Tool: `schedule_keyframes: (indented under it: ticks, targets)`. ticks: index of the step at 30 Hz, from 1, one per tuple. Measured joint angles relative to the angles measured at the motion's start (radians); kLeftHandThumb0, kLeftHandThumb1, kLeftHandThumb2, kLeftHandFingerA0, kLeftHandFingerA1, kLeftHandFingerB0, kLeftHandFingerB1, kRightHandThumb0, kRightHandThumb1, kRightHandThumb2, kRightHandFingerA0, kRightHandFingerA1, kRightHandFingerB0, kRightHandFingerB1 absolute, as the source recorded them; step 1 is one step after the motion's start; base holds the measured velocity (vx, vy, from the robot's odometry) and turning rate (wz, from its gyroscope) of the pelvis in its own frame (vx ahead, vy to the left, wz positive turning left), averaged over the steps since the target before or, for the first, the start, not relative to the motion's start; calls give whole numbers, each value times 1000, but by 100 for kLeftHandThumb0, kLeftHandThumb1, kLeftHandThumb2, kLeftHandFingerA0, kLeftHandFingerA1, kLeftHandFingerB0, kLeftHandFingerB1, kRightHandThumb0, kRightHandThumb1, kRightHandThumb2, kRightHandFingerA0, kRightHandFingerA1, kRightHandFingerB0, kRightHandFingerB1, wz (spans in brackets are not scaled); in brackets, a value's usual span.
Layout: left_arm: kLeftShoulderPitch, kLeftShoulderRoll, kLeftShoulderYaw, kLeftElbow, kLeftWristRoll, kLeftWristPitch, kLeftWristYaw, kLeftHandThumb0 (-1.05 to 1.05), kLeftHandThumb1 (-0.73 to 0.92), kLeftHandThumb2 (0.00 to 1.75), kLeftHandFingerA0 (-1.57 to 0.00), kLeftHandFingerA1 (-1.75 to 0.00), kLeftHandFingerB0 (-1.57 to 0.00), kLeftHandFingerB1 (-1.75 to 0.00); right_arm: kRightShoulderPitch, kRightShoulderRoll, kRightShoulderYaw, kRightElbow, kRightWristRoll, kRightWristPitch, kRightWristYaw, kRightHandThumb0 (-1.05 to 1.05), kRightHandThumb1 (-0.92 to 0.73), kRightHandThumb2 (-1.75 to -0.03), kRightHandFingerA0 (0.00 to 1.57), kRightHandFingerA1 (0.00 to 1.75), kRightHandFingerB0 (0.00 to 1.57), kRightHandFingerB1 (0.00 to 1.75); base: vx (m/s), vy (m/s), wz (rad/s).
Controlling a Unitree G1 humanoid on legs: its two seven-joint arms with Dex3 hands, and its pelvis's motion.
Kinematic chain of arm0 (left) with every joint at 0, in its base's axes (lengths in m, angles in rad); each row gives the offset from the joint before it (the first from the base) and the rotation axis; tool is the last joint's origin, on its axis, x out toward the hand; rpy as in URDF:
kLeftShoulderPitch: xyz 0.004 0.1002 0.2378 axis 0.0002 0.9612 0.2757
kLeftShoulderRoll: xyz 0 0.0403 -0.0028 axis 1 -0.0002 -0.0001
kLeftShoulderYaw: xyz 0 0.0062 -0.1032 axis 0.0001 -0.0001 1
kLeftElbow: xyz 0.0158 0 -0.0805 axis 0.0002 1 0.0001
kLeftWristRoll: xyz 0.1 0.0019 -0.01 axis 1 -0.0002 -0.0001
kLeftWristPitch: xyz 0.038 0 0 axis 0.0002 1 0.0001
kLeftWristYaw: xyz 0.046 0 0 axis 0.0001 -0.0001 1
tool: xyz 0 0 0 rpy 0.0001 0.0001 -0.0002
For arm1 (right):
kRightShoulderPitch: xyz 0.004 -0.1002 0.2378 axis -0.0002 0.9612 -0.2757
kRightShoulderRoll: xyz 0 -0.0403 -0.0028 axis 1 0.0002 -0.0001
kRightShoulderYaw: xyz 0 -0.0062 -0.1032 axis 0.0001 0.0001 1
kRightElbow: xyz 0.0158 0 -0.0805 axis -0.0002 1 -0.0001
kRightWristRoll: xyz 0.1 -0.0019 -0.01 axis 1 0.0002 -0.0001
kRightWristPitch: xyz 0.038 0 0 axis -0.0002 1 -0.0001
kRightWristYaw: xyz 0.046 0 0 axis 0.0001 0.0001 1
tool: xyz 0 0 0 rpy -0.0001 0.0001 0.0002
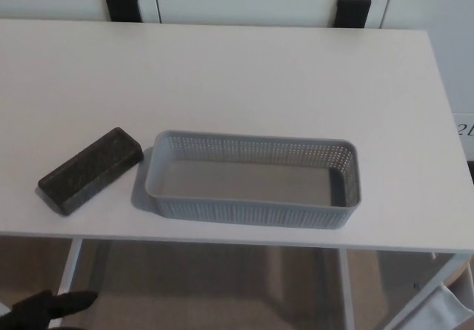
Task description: The robot walks towards a desk on which an eraser is kept on the left hand side and a container is kept on the right hand side. The robot picks up the eraser using its left hand and places it in the container.
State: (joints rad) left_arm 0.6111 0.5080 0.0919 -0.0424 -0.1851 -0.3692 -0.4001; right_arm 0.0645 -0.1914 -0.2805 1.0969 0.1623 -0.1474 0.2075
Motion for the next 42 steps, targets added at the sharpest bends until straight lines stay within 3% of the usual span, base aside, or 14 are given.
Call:
schedule_keyframes:
  ticks: [1,2,4,8,10,11,12,14,16,18,24,33,40,42]
  targets:
    - [-3,6,10,-39,-8,3,1,-50,49,75,-31,-47,-20,-40,1,0,0,0,0,1,0,-32,-33,-50,71,65,41,45,0,0,0]
    - [-10,7,12,-76,-18,4,2,-37,60,58,-33,-38,-26,-30,-1,0,1,0,0,1,0,-37,-28,-61,75,73,38,51,0,0,0]
    - [-33,9,20,-141,-32,7,5,-33,61,58,-28,-37,-22,-29,-2,1,2,0,-1,1,0,-29,-33,-50,74,70,40,45,0,0,0]
    - [-130,9,50,-271,-41,26,22,-40,58,58,-23,-35,-19,-28,-2,1,6,0,-1,1,0,-28,-33,-50,65,64,36,43,0,0,0]
    - [-216,6,72,-334,-33,41,41,-48,50,65,-14,-36,-14,-33,-4,1,8,0,-2,1,0,-38,-29,-60,58,64,34,48,0,0,0]
    - [-252,5,80,-346,-25,46,49,-27,42,92,-1,-50,0,-48,-6,1,10,0,-2,1,0,-38,-28,-61,56,64,34,49,0,0,0]
    - [-296,3,86,-357,-13,53,61,-40,50,55,-7,-29,-11,-27,-9,0,12,1,-3,0,0,-37,-27,-60,54,64,35,49,0,0,0]
    - [-368,3,95,-363,14,65,80,-45,32,72,0,-28,-3,-32,-12,0,17,1,-4,0,0,-38,-26,-60,55,65,35,49,0,0,0]
    - [-422,3,97,-360,41,79,95,-47,31,68,0,-20,-6,-26,-15,0,20,1,-5,0,0,-40,-27,-61,57,65,34,49,0,0,0]
    - [-475,4,97,-339,73,95,112,-54,34,66,0,-7,-7,-13,-18,0,23,1,-5,0,0,-37,-28,-60,61,65,36,49,0,0,0]
    - [-573,13,83,-232,159,134,151,-57,37,69,0,-7,-7,-13,-23,0,30,0,-5,0,0,-36,-28,-60,63,66,36,49,0,0,0]
    - [-643,18,37,-64,296,196,210,-59,38,69,0,0,-7,-13,-23,0,38,0,-8,1,0,-37,-29,-60,53,62,36,49,0,0,0]
    - [-700,21,-23,43,396,247,251,-63,41,71,0,0,-6,-10,-28,0,42,2,-16,0,-1,-38,-28,-61,60,65,36,49,0,0,0]
    - [-718,21,-44,74,423,262,262,-63,40,72,0,-3,-5,-11,-29,0,42,2,-16,1,-1,-29,-32,-49,56,61,37,43,0,0,0]
